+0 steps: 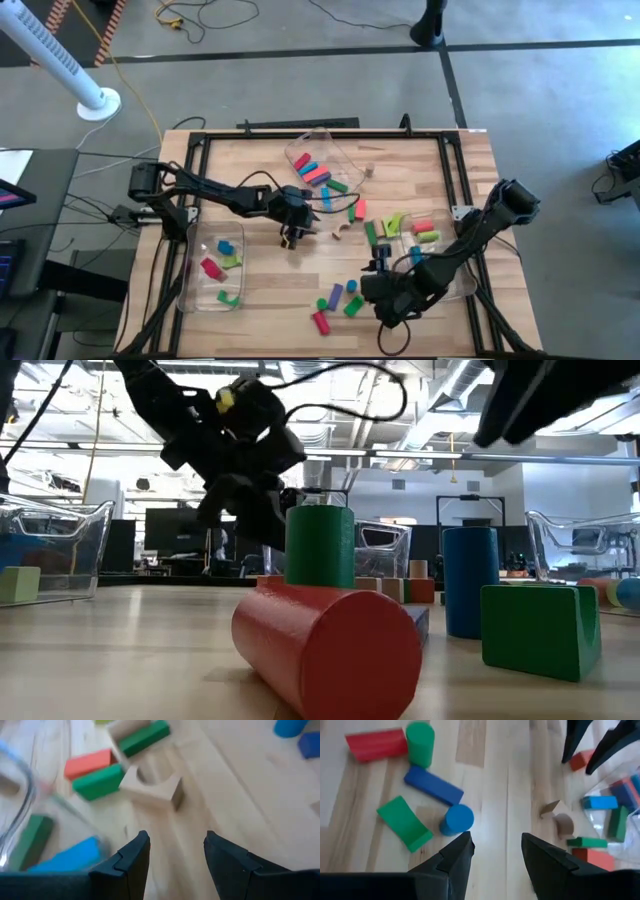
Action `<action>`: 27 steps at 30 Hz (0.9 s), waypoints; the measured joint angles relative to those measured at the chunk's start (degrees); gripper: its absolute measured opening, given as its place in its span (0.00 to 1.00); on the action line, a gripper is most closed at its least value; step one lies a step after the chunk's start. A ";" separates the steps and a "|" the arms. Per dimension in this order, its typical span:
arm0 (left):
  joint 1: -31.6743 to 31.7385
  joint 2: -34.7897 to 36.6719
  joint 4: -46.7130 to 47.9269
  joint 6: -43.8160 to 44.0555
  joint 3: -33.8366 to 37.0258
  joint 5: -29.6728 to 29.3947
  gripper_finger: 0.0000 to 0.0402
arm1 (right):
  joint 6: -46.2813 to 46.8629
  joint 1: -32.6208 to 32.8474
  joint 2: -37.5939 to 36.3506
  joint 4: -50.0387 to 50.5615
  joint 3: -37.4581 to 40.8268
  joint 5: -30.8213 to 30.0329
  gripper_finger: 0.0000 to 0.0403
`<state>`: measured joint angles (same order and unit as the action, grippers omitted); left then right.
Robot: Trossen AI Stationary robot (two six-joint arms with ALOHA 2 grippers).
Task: Sort blocks by size
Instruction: Put the green cylindrical block into the right transparent bin
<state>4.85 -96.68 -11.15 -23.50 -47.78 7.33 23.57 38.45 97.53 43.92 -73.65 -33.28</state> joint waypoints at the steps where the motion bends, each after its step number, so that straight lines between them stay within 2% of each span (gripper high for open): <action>1: -0.50 0.00 -0.02 -0.21 -0.26 0.00 0.45 | 0.00 -0.02 0.30 -0.08 0.00 -0.02 0.50; 6: -2.90 0.00 0.07 -0.25 -1.02 2.11 0.45 | 1.15 -0.02 -0.02 -0.17 0.00 -0.01 0.50; 12: -5.94 0.00 0.09 0.06 -1.15 15.52 0.45 | 1.64 0.61 -0.78 -0.17 0.00 -0.02 0.50; 15: -7.69 0.00 -0.03 0.10 -1.15 20.10 0.45 | 1.64 0.64 -0.78 -0.17 0.00 0.00 0.50; 21: -10.76 0.00 -0.17 0.21 -1.15 20.90 0.45 | 1.87 0.57 -0.78 -0.22 0.00 -0.01 0.50; 27: -13.31 0.00 -1.80 4.09 -1.15 19.45 0.45 | 5.27 0.77 -0.78 -1.20 0.00 0.16 0.50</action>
<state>-8.46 -96.68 -12.95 -19.41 -48.93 26.78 28.84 39.22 96.75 42.72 -73.65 -33.12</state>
